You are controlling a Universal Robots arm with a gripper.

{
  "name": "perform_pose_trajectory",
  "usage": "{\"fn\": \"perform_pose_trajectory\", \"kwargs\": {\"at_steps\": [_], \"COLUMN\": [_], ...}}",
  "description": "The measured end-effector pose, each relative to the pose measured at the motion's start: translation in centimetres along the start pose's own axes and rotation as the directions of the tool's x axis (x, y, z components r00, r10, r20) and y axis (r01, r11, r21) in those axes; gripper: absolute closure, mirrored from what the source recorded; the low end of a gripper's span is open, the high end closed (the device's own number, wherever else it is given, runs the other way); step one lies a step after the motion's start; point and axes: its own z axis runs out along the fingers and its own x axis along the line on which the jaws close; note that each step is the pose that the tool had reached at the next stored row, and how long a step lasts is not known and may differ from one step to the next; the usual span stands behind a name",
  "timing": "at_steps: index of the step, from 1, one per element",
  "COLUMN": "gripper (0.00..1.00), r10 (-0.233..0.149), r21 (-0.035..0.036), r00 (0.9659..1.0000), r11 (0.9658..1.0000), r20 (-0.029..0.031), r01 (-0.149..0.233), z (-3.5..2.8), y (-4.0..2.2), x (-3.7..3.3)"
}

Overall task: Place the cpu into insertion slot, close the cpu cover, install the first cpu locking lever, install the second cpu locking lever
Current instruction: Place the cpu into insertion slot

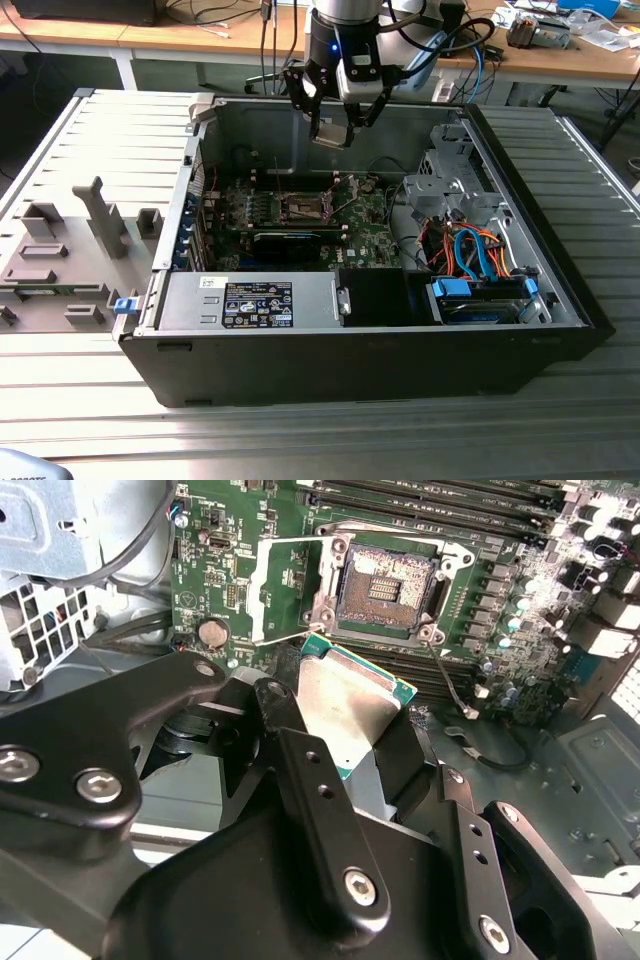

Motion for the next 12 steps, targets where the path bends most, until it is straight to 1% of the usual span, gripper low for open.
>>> {"fn": "perform_pose_trajectory", "kwargs": {"at_steps": [12], "gripper": [0.46], "r10": [0.012], "r21": [-0.0003], "r00": [0.9999], "r11": [0.9999], "r20": [0.0010], "r01": [-0.012], "z": [0.03], "y": [0.00], "x": [0.00]}}
